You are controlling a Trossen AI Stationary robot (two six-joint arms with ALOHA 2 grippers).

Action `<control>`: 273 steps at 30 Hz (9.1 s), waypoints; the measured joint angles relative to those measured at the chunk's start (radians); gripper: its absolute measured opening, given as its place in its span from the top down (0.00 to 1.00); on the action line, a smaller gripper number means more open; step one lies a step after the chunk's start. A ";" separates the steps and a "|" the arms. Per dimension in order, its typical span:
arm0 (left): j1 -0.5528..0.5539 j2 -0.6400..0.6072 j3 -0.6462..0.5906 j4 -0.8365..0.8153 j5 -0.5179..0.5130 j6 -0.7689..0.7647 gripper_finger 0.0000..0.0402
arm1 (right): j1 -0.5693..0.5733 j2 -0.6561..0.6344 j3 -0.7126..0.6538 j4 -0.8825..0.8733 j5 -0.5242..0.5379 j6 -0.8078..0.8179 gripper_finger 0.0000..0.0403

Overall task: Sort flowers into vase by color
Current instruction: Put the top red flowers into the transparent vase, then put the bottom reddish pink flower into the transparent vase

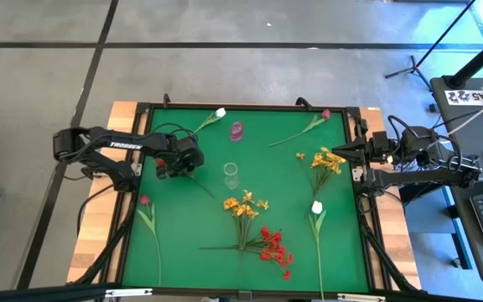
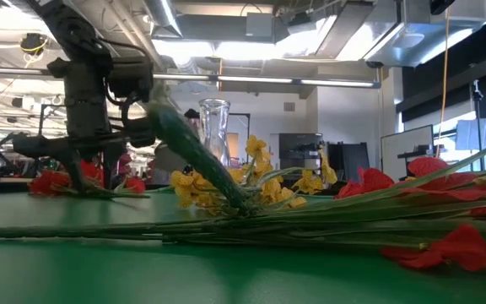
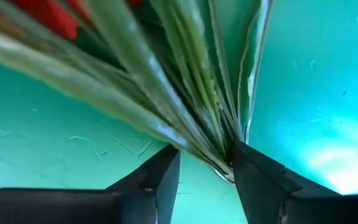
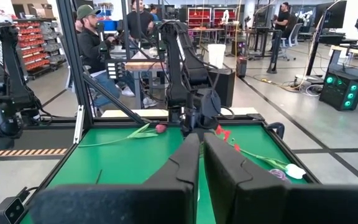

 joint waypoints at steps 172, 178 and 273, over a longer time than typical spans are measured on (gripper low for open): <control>-1.244 -0.121 -0.087 0.015 -0.090 -0.781 0.38 | 0.000 0.000 0.000 0.000 0.000 0.000 0.94; -1.157 -0.121 -0.102 -0.029 0.005 -0.704 0.51 | 0.000 0.000 0.000 0.000 0.000 0.000 0.94; -0.524 -0.208 0.073 1.058 -0.685 1.484 0.96 | 0.000 0.009 -0.114 -0.099 0.061 0.107 0.94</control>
